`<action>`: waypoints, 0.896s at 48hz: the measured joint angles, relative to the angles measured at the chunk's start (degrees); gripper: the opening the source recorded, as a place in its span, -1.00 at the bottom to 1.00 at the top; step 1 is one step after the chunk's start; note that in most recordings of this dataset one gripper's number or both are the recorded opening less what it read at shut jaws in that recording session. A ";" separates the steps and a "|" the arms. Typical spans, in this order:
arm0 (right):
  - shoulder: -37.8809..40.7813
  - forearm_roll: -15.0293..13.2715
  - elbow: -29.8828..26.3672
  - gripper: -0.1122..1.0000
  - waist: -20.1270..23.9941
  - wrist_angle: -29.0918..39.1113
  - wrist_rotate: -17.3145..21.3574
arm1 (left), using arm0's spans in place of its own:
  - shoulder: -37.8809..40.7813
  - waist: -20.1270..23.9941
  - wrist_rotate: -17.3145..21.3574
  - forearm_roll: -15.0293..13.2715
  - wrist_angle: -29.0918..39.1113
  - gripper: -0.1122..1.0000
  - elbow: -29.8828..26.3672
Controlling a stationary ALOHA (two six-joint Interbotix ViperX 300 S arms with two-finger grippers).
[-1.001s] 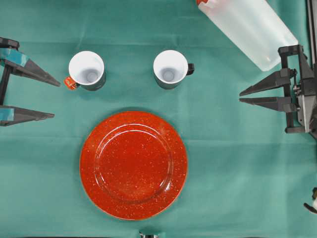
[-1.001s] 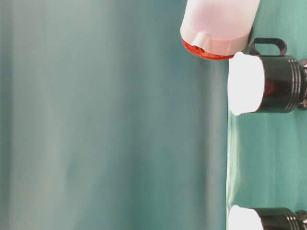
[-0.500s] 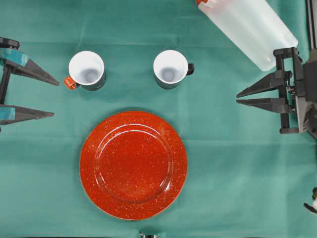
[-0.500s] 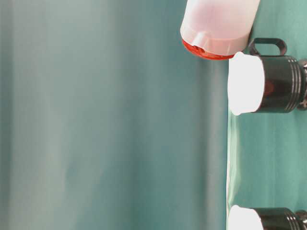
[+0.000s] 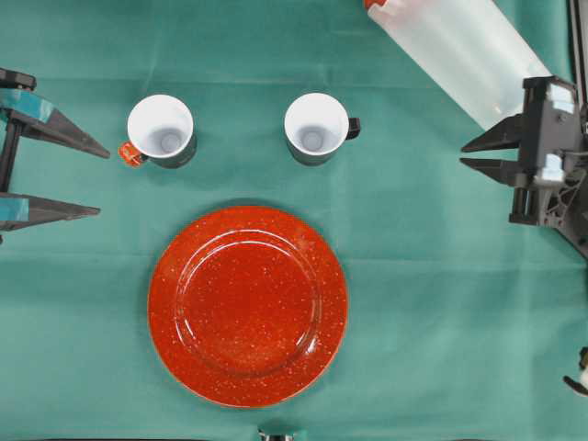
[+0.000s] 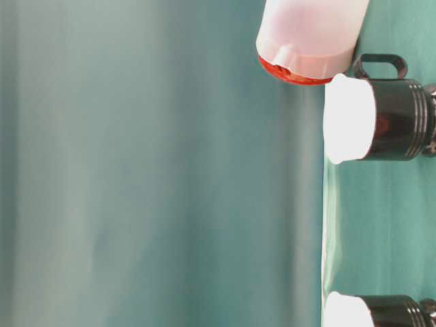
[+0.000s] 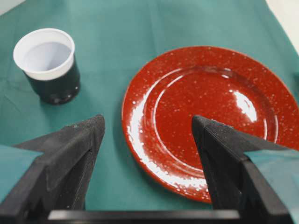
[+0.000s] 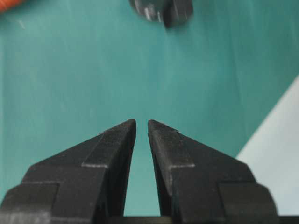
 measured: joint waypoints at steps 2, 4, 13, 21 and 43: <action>0.26 1.14 0.00 -0.40 0.00 0.18 -0.09 | 0.00 0.00 0.00 0.00 0.00 0.52 0.00; 0.53 1.67 -0.09 -0.40 0.00 0.00 -0.18 | 0.00 0.00 0.00 0.00 0.09 0.52 0.00; 2.29 -3.08 -0.09 -0.40 0.09 -4.92 -1.05 | -0.09 0.00 0.00 0.00 0.09 0.52 0.00; 2.72 -13.54 -0.18 -0.40 -0.62 -16.00 -0.70 | 0.00 0.00 0.09 0.00 -0.35 0.52 0.00; 3.16 -17.05 3.78 -0.40 -3.60 -34.72 -0.44 | 0.00 1.58 3.52 0.00 -6.33 0.52 0.00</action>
